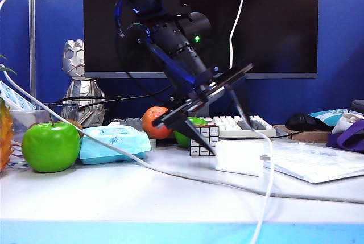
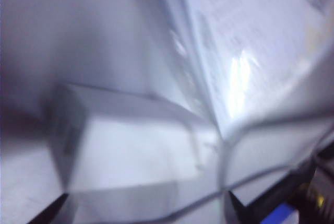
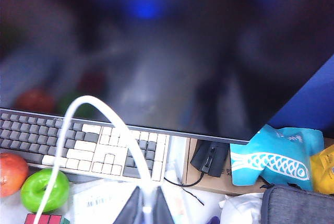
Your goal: Pick up the Type-C charging cable and the charging base, insert one end of the Type-C charger into the corresponding slot on the base, and finally place the plugged-in charger back on the table.
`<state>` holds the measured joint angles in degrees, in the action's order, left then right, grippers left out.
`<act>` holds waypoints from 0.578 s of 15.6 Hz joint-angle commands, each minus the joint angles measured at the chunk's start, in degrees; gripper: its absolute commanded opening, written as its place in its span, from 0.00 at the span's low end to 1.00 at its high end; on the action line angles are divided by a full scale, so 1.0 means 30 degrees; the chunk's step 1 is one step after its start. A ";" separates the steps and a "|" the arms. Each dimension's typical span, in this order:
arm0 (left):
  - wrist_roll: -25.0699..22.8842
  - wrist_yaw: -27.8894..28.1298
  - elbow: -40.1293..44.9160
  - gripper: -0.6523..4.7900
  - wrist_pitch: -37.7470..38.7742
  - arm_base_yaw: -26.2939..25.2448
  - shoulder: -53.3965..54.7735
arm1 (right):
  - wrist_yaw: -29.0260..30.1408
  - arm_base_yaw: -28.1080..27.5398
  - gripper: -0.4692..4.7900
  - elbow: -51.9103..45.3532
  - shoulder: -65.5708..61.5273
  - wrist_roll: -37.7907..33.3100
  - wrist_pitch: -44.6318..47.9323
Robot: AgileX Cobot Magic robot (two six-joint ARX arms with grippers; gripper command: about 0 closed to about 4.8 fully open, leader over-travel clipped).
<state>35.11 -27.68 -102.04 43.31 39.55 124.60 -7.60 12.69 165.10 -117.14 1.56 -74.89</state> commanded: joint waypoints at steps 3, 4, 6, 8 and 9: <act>-0.0656 -0.0204 -0.0015 0.79 0.0947 -0.0015 -0.0146 | 0.0080 0.0000 0.09 0.0066 0.0109 0.0000 0.0342; 0.0189 -0.0219 -0.0015 0.79 0.0051 0.0066 -0.0109 | 0.0080 0.0000 0.09 0.0066 0.0109 0.0000 0.0350; 0.1625 -0.0240 -0.0015 0.79 -0.1333 0.0284 0.0087 | 0.0080 0.0000 0.09 0.0080 0.0109 0.0000 0.0342; 0.2965 -0.0189 -0.0015 0.78 -0.2222 0.0466 0.0335 | 0.0087 0.0000 0.09 0.0080 0.0146 0.0000 0.0350; 0.3570 -0.0153 -0.0015 0.78 -0.2601 0.0532 0.0561 | 0.0087 0.0000 0.09 0.0080 0.0182 0.0000 0.0342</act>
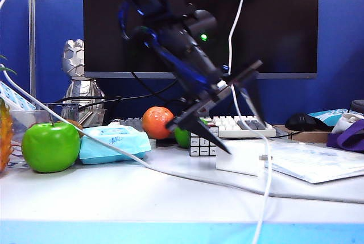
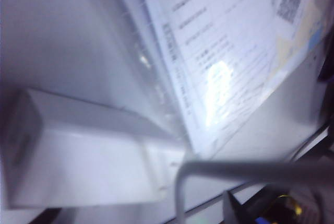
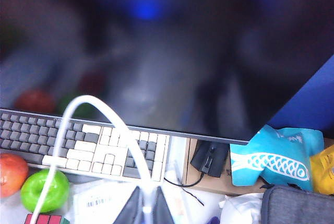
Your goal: Pick up the Type-C charging cable and the charging base, insert one end of the Type-C charger into the corresponding slot on the base, and finally place the plugged-in charger back on the table.
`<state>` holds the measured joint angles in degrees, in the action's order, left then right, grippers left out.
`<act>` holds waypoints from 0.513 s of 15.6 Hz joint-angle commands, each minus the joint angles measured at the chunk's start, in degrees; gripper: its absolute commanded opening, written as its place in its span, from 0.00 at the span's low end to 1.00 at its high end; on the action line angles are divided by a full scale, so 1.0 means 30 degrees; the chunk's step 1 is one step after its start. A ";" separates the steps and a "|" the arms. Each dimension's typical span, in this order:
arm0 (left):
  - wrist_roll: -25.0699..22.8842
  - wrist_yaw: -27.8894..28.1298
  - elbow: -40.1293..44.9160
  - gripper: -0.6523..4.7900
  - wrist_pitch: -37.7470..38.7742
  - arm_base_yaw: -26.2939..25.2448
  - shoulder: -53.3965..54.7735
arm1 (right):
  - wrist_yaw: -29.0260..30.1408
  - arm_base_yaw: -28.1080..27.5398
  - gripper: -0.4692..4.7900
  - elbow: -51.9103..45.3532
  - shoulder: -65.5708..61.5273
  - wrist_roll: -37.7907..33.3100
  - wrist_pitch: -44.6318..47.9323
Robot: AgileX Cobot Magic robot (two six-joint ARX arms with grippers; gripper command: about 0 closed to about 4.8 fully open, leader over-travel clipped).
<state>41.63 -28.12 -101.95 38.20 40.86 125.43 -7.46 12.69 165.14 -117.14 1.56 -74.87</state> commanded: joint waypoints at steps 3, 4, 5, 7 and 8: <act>0.2404 0.0765 -0.0044 0.78 -0.1435 0.0138 0.0845 | 0.0044 0.0000 0.09 0.0066 0.0240 0.0000 0.0335; 0.2470 0.1260 -0.0044 0.78 -0.1596 0.0138 0.1013 | 0.0051 0.0000 0.09 0.0066 0.0248 0.0000 0.0328; 0.2499 0.1377 -0.0044 0.78 -0.1654 0.0131 0.1035 | 0.0051 0.0000 0.09 0.0066 0.0255 0.0000 0.0328; 0.2492 0.1661 -0.0044 0.78 -0.1872 0.0095 0.1035 | 0.0386 0.0000 0.09 0.0066 0.0262 0.0000 0.0335; 0.2492 0.1676 -0.0044 0.78 -0.1923 0.0044 0.1035 | 0.0474 0.0000 0.09 0.0066 0.0255 0.0000 0.0335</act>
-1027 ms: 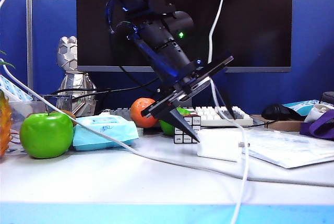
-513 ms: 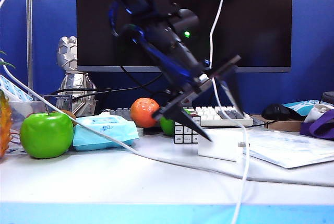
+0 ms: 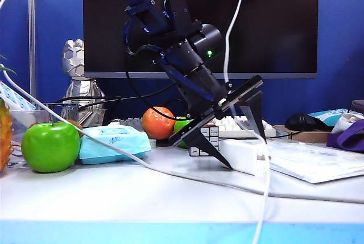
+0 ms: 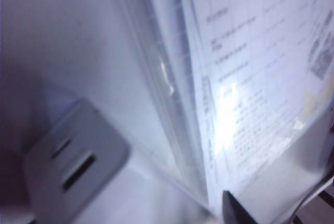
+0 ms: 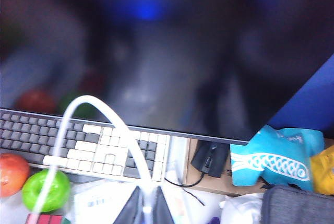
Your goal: Pick up the Type-C charging cable and the charging base, insert one end of the Type-C charger into the corresponding slot on the base, and finally place the plugged-in charger back on the table.
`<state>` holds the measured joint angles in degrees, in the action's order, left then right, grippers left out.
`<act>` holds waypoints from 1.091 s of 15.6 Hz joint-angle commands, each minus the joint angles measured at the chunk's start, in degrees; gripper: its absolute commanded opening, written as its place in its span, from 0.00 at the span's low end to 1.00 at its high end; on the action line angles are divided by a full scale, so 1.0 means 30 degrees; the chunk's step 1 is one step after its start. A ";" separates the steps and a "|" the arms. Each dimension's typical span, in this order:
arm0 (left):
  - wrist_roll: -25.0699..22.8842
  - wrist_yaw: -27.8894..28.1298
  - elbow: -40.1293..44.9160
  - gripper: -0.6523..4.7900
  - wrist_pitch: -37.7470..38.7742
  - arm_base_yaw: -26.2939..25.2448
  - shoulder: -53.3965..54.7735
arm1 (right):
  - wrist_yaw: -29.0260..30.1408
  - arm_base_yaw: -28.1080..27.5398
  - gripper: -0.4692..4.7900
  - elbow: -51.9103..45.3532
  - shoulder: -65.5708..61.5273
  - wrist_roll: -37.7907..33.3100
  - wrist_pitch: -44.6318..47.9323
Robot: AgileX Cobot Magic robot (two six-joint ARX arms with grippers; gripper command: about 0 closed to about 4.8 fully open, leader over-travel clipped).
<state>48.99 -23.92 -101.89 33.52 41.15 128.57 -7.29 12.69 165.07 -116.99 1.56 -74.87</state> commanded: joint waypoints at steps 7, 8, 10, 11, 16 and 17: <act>-0.3585 0.1923 -0.0066 0.74 0.2273 -0.0721 -0.0051 | 0.0408 0.0000 0.09 0.0095 0.0211 0.0000 0.0350; -0.4007 0.2113 -0.0066 0.74 0.2805 -0.0831 -0.0051 | 0.0408 0.0000 0.09 0.0095 0.0211 0.0000 0.0342; -0.4779 0.1916 -0.0066 0.74 0.2943 -0.1056 -0.0051 | 0.0408 0.0000 0.09 0.0095 0.0211 0.0000 0.0342; -0.5603 0.1115 -0.0066 0.75 0.2630 -0.1188 -0.0168 | 0.0408 0.0000 0.09 0.0095 0.0211 0.0000 0.0342; -0.8867 -0.2994 -0.0066 1.00 0.0313 -0.1217 -0.1989 | 0.0408 0.0000 0.09 0.0095 0.0211 0.0000 0.0357; -0.9187 -0.3213 -0.0066 1.00 0.0051 -0.1217 -0.2382 | 0.0401 0.0000 0.09 0.0095 0.0211 0.0000 0.0415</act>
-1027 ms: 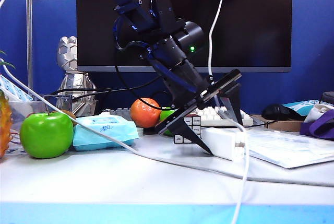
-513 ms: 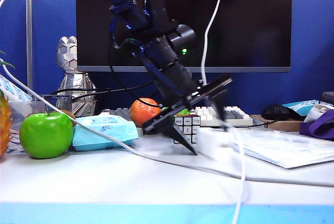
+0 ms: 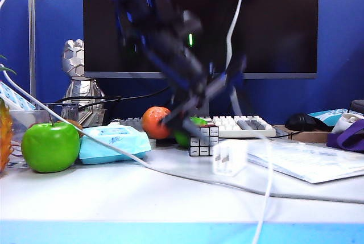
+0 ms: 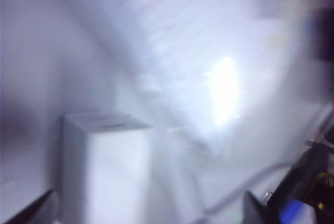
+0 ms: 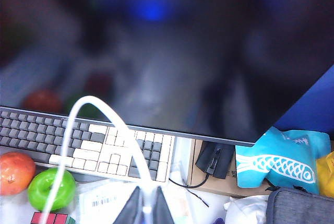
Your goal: Pick up the Type-C charging cable and the charging base, insert one end of the Type-C charger into the corresponding slot on the base, and finally place the plugged-in charger back on the table.
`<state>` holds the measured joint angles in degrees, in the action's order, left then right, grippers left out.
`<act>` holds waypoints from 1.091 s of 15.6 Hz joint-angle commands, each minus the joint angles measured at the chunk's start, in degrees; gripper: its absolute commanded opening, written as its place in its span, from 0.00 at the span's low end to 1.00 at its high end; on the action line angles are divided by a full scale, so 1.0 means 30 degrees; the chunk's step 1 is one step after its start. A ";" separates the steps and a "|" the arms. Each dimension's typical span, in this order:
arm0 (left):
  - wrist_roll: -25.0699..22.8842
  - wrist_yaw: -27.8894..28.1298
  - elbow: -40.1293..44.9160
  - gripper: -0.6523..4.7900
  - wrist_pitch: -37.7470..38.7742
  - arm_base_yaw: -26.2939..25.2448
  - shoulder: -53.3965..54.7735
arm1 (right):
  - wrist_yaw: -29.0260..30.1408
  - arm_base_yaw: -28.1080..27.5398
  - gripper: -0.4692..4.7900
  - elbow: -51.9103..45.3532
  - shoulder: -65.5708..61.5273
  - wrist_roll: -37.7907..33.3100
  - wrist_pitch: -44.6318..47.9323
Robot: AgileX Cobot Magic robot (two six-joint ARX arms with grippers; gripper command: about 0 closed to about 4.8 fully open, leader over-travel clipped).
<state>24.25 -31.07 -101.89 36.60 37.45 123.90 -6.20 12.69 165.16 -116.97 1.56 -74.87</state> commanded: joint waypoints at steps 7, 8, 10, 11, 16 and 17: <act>-0.3089 0.1909 -0.0066 1.00 0.0801 -0.0007 -0.2266 | -0.3781 -0.0015 0.09 0.0066 0.0211 0.0568 0.0386; -0.3497 0.2754 -0.0066 1.00 0.1260 -0.0015 -0.2266 | -0.4481 -0.0095 0.09 0.0066 0.0233 0.0685 0.0313; -0.3781 0.3905 -0.0066 1.00 0.1617 0.0000 -0.2259 | -0.4568 -0.0350 0.09 0.0066 0.0328 0.0816 0.0313; -0.4116 0.3956 -0.0066 1.00 0.1683 0.0036 -0.2251 | -0.5005 -0.0488 0.09 0.0066 0.0379 0.1064 0.0313; -0.4437 0.5982 -0.0066 1.00 0.1632 0.1661 -0.1319 | -0.6033 -0.0656 0.09 0.0073 0.0685 0.1071 0.0386; -0.4379 0.6309 -0.0066 1.00 0.1625 0.1858 -0.1049 | -0.6025 -0.0656 0.09 0.0073 0.0692 0.1071 0.0408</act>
<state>11.31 -13.58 -101.97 41.58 42.68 120.29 -24.03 10.63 165.14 -115.48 4.60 -74.48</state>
